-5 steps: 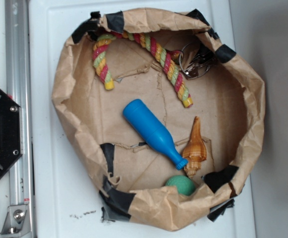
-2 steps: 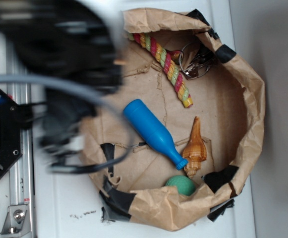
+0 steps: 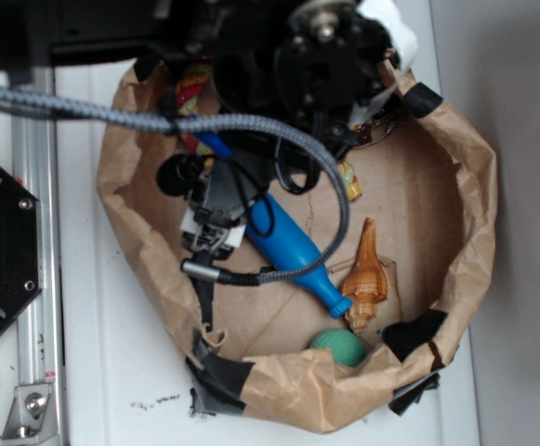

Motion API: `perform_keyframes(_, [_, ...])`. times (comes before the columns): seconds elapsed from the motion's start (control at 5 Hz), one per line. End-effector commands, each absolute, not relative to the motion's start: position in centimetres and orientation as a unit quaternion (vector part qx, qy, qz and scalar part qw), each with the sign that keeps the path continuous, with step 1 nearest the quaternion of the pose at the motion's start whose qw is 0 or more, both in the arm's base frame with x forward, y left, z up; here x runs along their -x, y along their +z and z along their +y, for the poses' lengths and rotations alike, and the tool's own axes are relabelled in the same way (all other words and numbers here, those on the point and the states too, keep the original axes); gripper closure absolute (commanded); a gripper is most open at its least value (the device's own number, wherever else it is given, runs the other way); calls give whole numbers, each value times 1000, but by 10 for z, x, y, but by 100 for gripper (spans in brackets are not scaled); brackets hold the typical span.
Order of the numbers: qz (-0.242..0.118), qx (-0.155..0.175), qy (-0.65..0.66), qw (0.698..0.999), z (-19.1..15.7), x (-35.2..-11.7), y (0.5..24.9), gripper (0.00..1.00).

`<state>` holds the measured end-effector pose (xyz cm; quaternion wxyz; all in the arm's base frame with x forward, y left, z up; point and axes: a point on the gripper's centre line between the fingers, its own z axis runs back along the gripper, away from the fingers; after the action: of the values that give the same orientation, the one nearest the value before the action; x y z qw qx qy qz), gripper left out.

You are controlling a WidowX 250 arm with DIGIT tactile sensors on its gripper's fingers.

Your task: Grab the multicolored rope.

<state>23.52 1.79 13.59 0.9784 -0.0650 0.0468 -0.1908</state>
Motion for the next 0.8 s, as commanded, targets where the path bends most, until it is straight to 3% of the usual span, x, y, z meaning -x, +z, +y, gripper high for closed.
perform_keyframes(0.0, [19,57,-181,982,20,-242,148,0])
perform_keyframes(0.2, [-66,1,-286,956,5,-258,127,0])
perform_keyframes(0.4, [-73,-54,-351,932,-3,-291,94,0])
perform_keyframes(0.6, [-56,-75,-360,928,-1,-299,74,0])
